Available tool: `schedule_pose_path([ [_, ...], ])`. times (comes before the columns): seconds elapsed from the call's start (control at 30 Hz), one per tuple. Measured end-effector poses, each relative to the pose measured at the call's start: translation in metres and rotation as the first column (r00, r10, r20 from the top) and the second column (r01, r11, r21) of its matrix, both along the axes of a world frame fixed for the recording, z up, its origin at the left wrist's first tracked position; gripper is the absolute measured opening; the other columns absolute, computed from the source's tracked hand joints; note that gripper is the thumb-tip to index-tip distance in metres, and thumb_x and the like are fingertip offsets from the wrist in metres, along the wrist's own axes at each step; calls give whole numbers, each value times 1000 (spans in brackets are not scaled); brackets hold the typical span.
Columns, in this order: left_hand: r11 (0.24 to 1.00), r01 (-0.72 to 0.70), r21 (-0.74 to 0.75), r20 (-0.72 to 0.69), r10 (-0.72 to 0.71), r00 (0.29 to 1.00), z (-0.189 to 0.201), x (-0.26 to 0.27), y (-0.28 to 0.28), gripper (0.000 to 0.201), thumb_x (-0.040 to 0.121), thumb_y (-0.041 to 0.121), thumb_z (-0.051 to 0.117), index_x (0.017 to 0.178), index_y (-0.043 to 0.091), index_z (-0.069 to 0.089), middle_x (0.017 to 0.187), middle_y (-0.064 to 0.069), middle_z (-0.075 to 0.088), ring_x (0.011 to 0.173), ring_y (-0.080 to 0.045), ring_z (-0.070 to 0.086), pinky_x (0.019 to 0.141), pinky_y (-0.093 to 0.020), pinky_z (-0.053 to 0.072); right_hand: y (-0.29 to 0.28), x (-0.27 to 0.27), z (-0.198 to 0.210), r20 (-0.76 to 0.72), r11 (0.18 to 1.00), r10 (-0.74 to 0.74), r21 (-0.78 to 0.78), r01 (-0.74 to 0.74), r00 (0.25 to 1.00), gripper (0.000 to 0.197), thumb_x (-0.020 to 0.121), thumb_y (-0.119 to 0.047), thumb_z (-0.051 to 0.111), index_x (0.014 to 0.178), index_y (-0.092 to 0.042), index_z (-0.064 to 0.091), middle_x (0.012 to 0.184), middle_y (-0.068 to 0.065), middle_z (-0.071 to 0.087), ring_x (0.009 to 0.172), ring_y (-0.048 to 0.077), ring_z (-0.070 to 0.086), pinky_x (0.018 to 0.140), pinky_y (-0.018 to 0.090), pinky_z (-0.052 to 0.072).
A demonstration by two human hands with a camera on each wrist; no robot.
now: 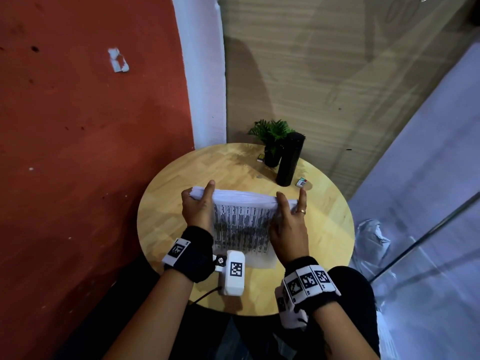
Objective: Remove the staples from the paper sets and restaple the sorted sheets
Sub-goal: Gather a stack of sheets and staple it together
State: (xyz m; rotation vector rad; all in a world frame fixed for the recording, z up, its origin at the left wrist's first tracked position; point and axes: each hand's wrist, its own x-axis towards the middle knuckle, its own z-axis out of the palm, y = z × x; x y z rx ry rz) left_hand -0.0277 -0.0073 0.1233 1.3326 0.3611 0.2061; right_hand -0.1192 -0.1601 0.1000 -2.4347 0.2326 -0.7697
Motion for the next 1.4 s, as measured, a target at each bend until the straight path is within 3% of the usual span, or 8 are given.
schedule_pose_path([
  [0.27, 998, 43, 55, 31, -44, 999, -2, -2, 3, 43, 79, 27, 75, 105, 17, 42, 105, -9, 56, 90, -19, 53, 80, -23, 39, 0, -5, 1, -55, 1000, -11, 23, 12, 998, 67, 74, 1, 58, 136, -19, 43, 154, 20, -3, 101, 43, 58, 64, 36, 47],
  [0.5, 987, 152, 61, 54, -155, 986, -6, -8, 9, 58, 63, 68, 59, 91, 18, 52, 89, -4, 57, 88, -23, 55, 84, -33, 41, 2, -5, 0, -24, 980, -3, 200, 7, 1000, 78, 74, 0, 58, 142, -24, 29, 154, 14, 6, 118, 35, 45, 82, 39, 45],
  [0.6, 976, 219, -15, 61, -217, 974, -7, -17, 14, 50, 85, 71, 35, 97, 25, 50, 95, -3, 56, 87, -17, 55, 87, -33, 40, -2, -3, -20, 127, 803, -29, 594, -53, 991, 92, 68, -9, 56, 137, -39, 4, 148, 2, 18, 137, 21, 26, 113, 30, 25],
  [0.73, 939, 337, -68, -15, -339, 941, -32, -32, 20, 65, 79, 80, 28, 122, 33, 41, 145, 3, 36, 124, -9, 37, 100, -24, 27, 3, -6, -43, 28, 551, -12, 835, -16, 1000, 89, 75, -14, 60, 144, -25, 5, 143, 11, 35, 124, 19, 41, 107, 35, 32],
  [0.97, 926, 375, -35, 118, -369, 922, -39, -38, 28, 116, 49, 85, 51, 140, 17, 29, 132, 4, 44, 125, -6, 41, 97, -21, 29, 1, -4, -53, -74, 558, 3, 828, 60, 997, 74, 66, -16, 54, 134, -9, 28, 123, 12, 52, 113, 23, 51, 99, 40, 42],
  [1.07, 901, 434, 13, 149, -431, 890, -45, -38, 35, 103, 47, 60, 83, 126, 13, 35, 111, 5, 56, 89, 10, 60, 76, -9, 47, -1, -3, -54, -108, 568, 19, 820, 78, 994, 68, 70, -18, 59, 130, -4, 32, 118, 9, 54, 111, 23, 52, 100, 48, 42],
  [1.17, 879, 462, 113, 145, -475, 868, -52, -38, 37, 57, 79, -2, 70, 122, 15, 37, 110, 5, 57, 84, 14, 60, 83, -13, 49, -2, -1, -55, -108, 544, 20, 835, 80, 994, 66, 72, -15, 62, 129, -2, 32, 117, 10, 53, 112, 24, 51, 100, 47, 41],
  [1.4, 843, 447, 298, 85, -490, 868, -64, -11, 57, 25, 87, -6, 56, 110, 4, 54, 94, 9, 68, 85, -3, 63, 75, -13, 48, -24, -1, -56, -117, 630, 71, 775, 46, 991, 42, 74, -10, 62, 113, -15, 48, 108, 3, 58, 103, 20, 52, 87, 37, 44],
])
